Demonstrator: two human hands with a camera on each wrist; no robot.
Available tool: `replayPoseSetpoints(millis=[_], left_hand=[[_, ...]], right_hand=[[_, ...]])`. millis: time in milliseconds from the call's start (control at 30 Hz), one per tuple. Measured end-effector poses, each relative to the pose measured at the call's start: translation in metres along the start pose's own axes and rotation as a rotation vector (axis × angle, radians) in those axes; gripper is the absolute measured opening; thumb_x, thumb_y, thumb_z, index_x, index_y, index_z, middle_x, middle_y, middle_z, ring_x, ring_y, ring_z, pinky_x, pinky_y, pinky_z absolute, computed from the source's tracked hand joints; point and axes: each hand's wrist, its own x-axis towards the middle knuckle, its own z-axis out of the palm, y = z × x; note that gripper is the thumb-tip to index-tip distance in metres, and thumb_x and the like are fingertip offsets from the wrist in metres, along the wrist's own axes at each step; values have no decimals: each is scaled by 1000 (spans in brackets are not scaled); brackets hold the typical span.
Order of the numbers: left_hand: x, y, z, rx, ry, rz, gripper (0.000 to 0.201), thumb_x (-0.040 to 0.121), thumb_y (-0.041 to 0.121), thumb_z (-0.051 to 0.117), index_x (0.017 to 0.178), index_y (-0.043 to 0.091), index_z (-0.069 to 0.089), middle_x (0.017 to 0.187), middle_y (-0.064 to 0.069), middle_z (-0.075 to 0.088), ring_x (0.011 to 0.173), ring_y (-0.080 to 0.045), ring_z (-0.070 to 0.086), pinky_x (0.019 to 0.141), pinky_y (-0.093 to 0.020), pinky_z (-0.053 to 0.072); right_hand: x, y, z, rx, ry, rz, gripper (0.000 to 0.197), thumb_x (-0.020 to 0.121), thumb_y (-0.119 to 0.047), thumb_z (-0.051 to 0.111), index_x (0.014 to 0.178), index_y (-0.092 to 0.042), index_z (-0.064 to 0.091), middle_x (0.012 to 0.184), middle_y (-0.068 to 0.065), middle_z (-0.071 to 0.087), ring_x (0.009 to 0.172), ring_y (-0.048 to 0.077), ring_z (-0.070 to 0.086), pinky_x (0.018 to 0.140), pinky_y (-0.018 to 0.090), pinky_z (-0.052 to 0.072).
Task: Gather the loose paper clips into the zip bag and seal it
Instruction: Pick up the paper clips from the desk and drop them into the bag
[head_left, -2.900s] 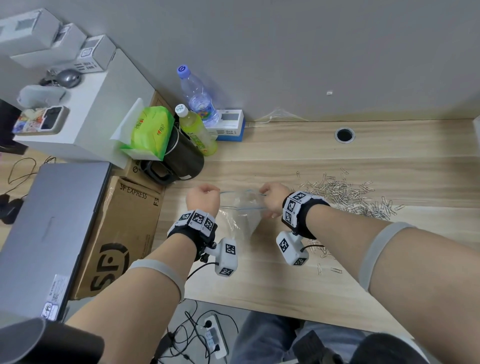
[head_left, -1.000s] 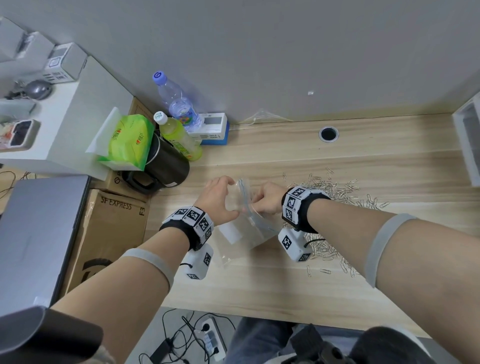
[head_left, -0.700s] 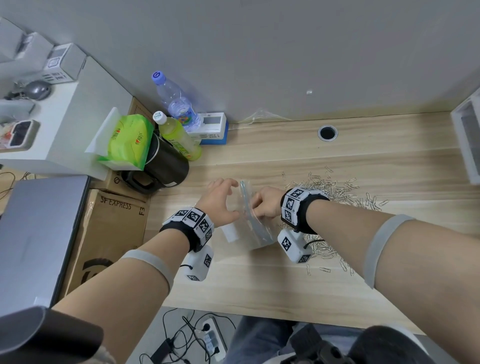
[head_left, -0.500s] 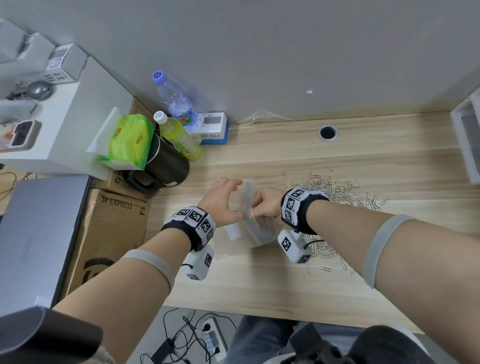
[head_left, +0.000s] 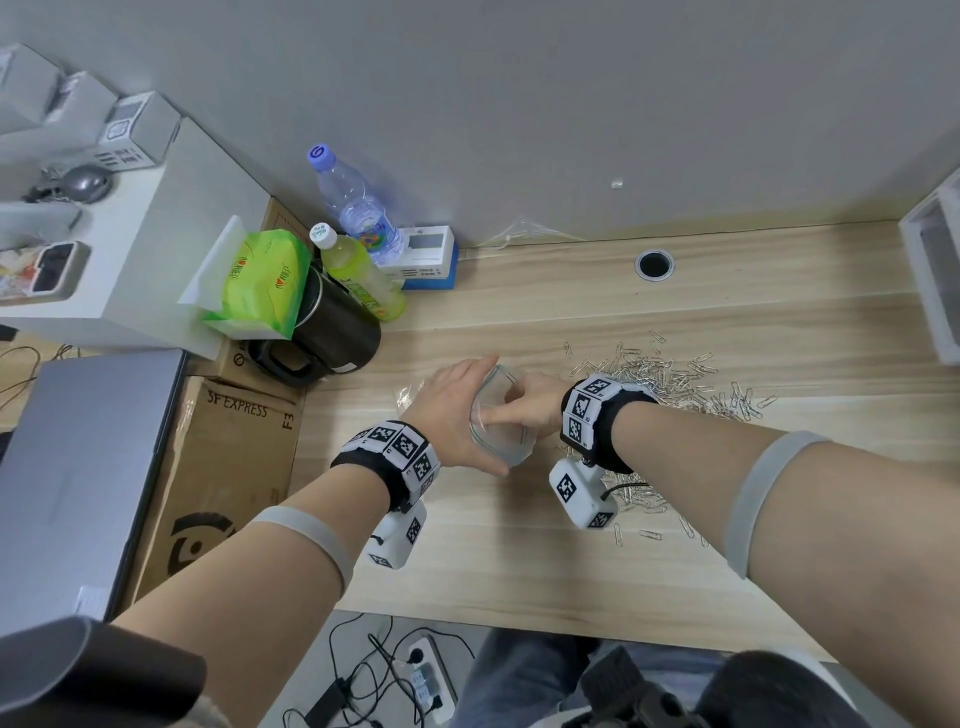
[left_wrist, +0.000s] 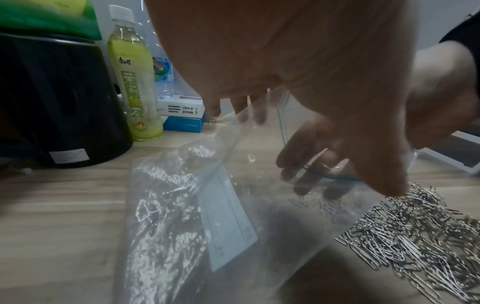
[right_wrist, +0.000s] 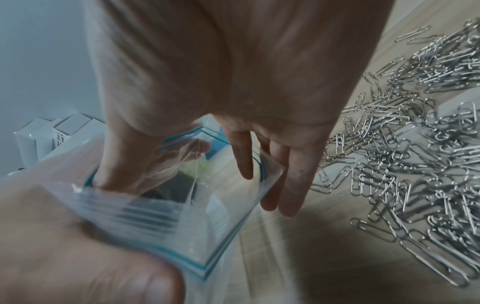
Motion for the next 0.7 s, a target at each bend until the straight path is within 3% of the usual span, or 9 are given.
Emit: replayPoseSetpoints(millis=[100,167,233,300,367,433,533,600,700], left_hand=[[0,6,-2,-4,43,-8,124,49,60,88,150,16,30,149,1,40,137,-18,36,117,-35,27],[0,6,-1,-17,53,-21,120,49,59,88,148,17,34,146,1,44,135,-19,39,115,-36,29],[1,5,0,-12,59,-30,118,46,65,82,145,18,38,140,1,49,131,-20,44,113,-38,34],[1,4,1,-15,56,-41,119,42,73,72,143,20,40,137,2,52,128,-21,46,111,-39,36],[3,4,1,0,43,-34,117,42,73,70,143,19,42,137,2,52,128,-21,46,111,-38,35],[5,5,3,14,30,-28,113,47,66,79,143,20,41,139,2,51,131,-21,44,113,-37,33],[11,9,3,35,-5,-36,112,50,61,84,145,24,38,143,5,48,134,-19,40,113,-36,33],[18,13,4,41,-29,-32,113,50,61,84,146,25,37,144,6,47,135,-18,40,113,-36,33],[25,20,6,41,-43,-21,112,50,60,84,145,23,38,144,5,47,134,-19,41,113,-37,34]], right_hand=[[-4,0,0,21,-18,19,23,83,-42,74,76,-32,54,78,-15,59,72,1,57,54,15,41],[-2,1,1,14,-2,39,24,78,-50,75,80,-30,61,85,-11,65,78,5,62,64,20,48],[4,7,0,12,66,54,40,68,-60,74,87,-26,70,90,-6,71,84,12,67,77,28,54],[6,13,-4,12,182,58,39,70,-55,73,87,-19,72,81,-5,69,76,14,65,71,27,51],[4,19,-14,-23,264,59,32,76,-43,74,90,-14,71,80,-1,68,78,20,65,73,31,51],[-4,28,-30,-135,322,117,37,76,-39,74,102,-13,66,96,3,67,90,23,64,81,32,52],[-18,46,-54,-327,366,266,55,75,-37,74,121,-12,55,117,11,60,96,26,63,84,36,55],[-26,62,-64,-430,366,371,74,74,-43,77,133,-14,45,136,16,43,108,31,58,90,40,53],[-29,86,-70,-497,392,447,104,63,-55,82,145,-20,28,150,17,20,134,40,35,103,52,42]])
